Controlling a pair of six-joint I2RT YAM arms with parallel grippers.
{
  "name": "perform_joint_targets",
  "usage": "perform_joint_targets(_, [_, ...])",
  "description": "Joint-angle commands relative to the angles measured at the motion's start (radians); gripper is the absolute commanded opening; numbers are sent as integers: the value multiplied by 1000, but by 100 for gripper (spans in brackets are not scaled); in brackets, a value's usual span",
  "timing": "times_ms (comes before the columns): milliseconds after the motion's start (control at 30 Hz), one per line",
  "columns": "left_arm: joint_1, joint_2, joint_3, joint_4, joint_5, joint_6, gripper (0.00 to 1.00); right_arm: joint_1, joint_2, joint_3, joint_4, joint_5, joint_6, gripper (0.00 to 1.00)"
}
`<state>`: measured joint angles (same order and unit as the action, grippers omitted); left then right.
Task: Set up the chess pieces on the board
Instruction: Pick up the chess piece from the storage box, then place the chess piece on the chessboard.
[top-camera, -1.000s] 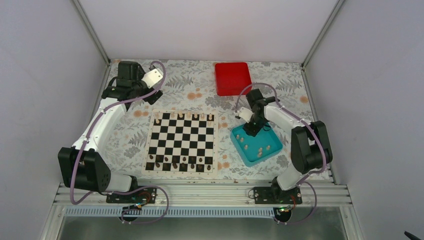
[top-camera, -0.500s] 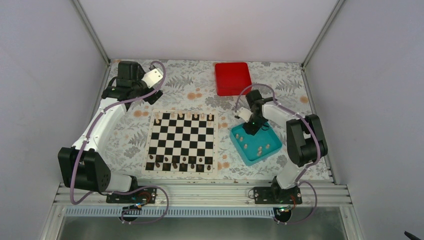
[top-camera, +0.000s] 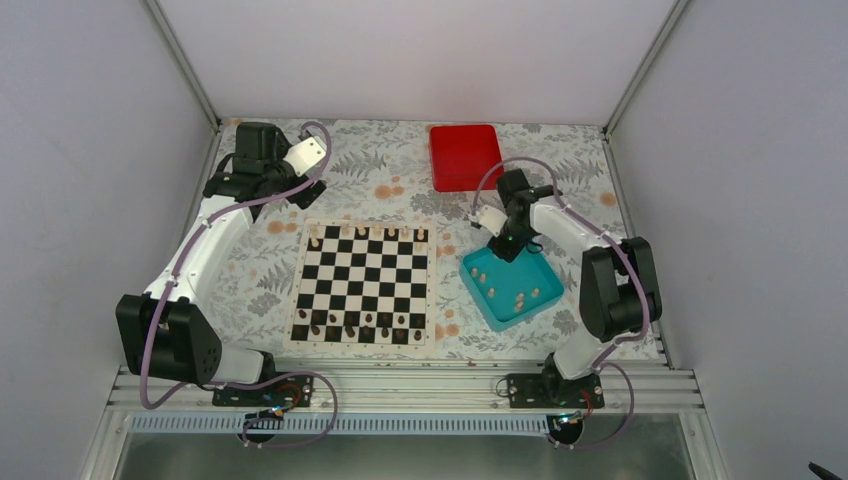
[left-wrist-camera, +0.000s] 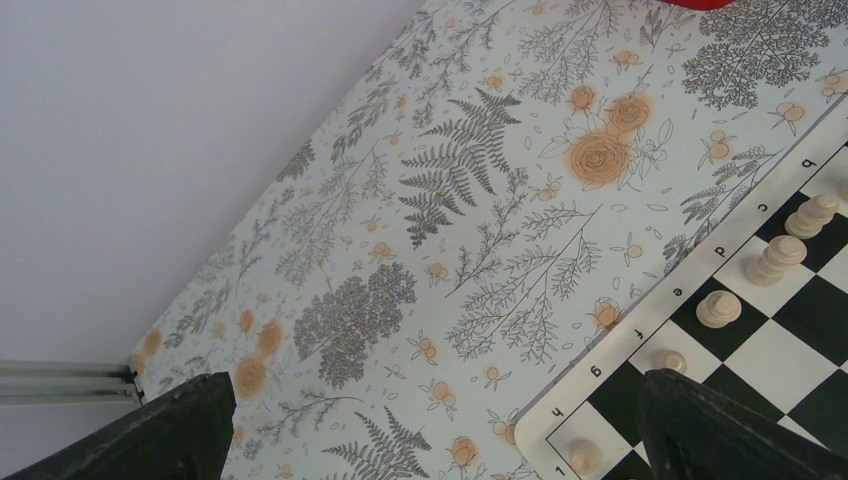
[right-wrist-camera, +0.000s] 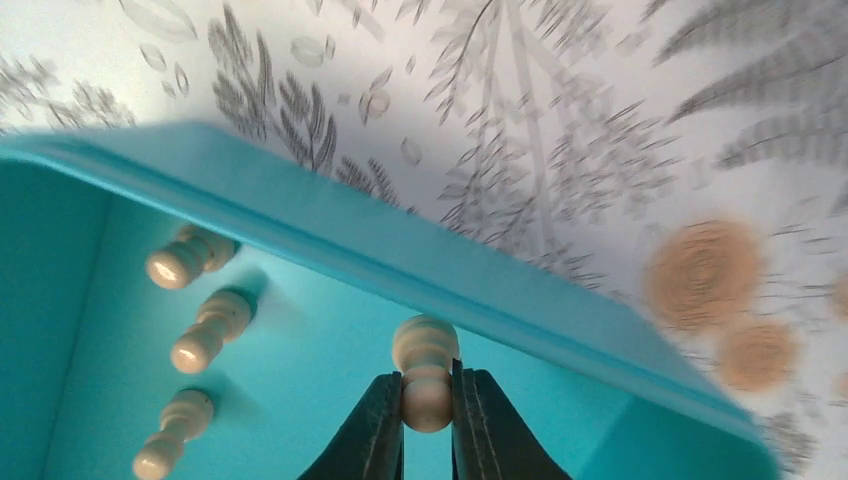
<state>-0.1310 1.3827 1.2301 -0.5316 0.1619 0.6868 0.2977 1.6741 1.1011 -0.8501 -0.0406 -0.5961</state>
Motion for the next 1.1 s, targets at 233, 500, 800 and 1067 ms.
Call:
perform_joint_targets(233, [4,-13,-3,21,27,-9,100,174,-19,316,-209,21,56,6])
perform_joint_targets(500, [4,-21,-2,16,26,-5,100,364,173,546,-264,4,59,7])
perform_joint_targets(800, [4,-32,-19,17,20,-4,100,473,400,721,-252,3,33,7])
perform_joint_targets(1067, [4,-43,-43,26,18,4,100,483,509,767,-244,4,20,8])
